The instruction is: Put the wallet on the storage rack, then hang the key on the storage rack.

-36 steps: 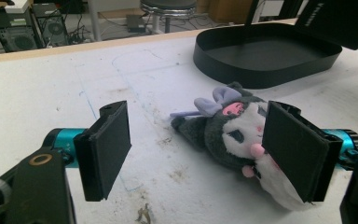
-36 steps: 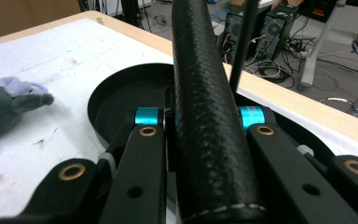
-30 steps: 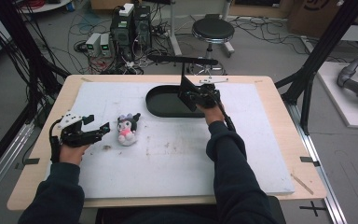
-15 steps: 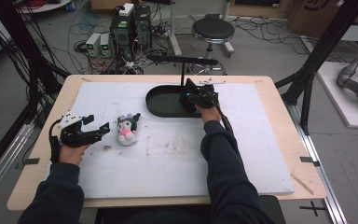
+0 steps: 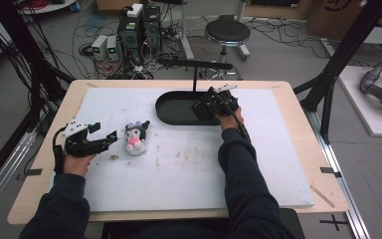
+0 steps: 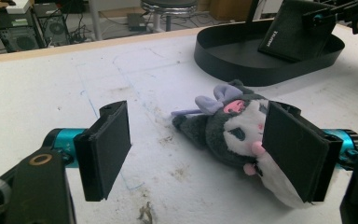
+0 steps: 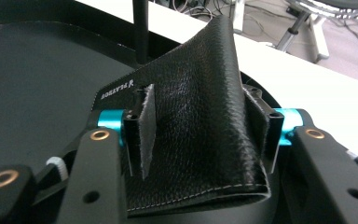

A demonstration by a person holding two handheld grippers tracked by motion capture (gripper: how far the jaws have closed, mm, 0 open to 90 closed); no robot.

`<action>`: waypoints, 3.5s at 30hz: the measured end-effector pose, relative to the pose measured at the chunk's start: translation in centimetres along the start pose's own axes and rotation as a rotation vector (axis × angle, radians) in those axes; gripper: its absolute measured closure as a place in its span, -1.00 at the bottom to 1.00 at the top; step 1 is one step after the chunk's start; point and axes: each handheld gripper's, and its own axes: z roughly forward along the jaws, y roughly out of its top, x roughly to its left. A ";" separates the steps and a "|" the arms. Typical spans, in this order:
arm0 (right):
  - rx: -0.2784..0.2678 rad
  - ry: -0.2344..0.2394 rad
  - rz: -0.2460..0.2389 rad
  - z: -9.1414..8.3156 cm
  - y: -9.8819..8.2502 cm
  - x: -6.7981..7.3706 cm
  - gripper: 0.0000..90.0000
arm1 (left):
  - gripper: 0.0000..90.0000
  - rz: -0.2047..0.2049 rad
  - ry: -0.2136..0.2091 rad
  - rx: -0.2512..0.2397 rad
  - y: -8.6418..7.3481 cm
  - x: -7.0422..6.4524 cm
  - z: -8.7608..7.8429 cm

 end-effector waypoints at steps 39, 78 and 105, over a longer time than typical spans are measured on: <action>-0.078 0.131 -0.021 -14.9 -9.6 -5.6 -0.51 | -0.54 -0.009 0.024 -0.021 0.3 -0.5 -0.1; -0.088 0.103 -0.051 -15.4 -10.7 -5.6 -0.48 | -0.45 -0.162 0.043 0.147 0.4 -4.0 3.5; -0.089 0.123 -0.055 -15.3 -10.7 -5.3 -0.47 | -0.53 -0.135 0.096 0.235 0.7 -6.4 7.6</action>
